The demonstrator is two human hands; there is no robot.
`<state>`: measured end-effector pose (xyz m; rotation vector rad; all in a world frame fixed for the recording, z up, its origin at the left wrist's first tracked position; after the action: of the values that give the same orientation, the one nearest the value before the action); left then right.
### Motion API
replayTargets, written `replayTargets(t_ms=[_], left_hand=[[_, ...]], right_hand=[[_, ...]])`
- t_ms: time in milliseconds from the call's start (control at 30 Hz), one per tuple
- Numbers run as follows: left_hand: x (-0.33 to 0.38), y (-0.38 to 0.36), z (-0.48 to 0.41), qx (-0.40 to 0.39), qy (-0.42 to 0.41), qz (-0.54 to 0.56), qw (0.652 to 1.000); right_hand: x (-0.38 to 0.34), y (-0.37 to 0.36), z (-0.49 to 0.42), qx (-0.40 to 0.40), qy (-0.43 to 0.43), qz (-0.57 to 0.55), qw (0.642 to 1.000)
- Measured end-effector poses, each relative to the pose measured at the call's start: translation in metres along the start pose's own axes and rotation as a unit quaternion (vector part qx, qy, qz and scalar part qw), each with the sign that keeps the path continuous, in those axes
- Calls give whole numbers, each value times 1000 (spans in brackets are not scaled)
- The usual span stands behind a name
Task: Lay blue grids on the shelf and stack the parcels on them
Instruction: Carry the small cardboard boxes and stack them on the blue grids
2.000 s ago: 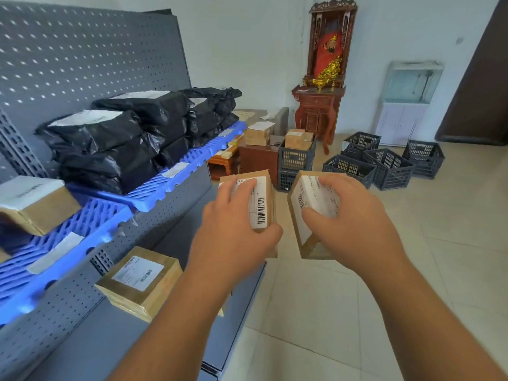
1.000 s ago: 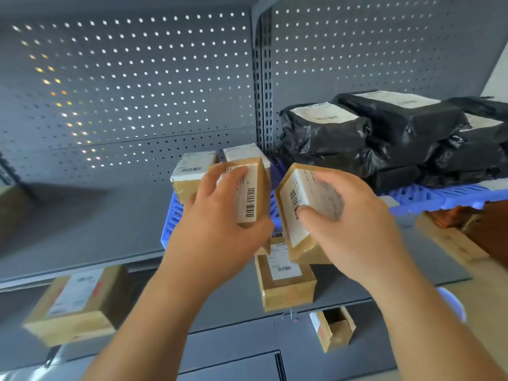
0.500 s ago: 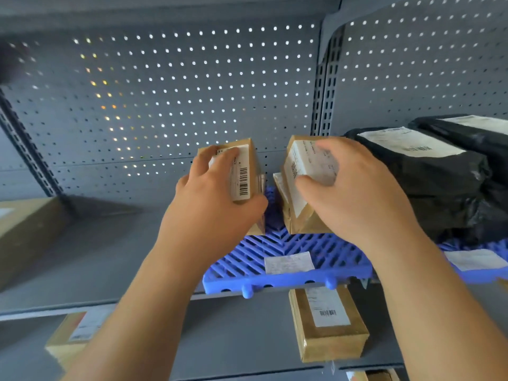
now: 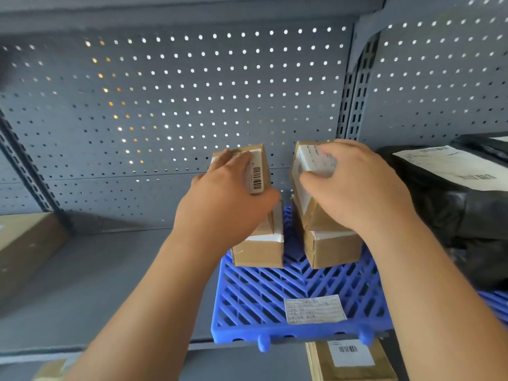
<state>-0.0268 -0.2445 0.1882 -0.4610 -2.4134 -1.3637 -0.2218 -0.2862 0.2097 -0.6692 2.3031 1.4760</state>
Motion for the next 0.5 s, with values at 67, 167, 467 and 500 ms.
replayTargets(t_ms=[67, 167, 467, 500], left_hand=[[-3, -2, -4, -4, 9, -7, 1000], [-8, -2, -10, -6, 29, -21, 999], [2, -15, -18, -33, 42, -35, 998], [3, -17, -18, -35, 42, -34, 998]], right_hand=[[0, -6, -7, -16, -6, 8, 1000], [-3, -13, -15, -36, -3, 14, 999], [2, -18, -22, -64, -1, 52, 997], [2, -19, -21, -68, 1, 54, 996]])
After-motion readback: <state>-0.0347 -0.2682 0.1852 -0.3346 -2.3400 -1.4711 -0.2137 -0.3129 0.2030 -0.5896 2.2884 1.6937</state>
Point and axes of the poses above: each hand's wrist, its own z-axis away from the middle knuckle, its own y-axis out of the back of the hand, x = y × z, the point moved 8 cm from there along -z, towards the middle knuckle, and after that the axes turned 8 degrees about -y, right-handed, at the moved point
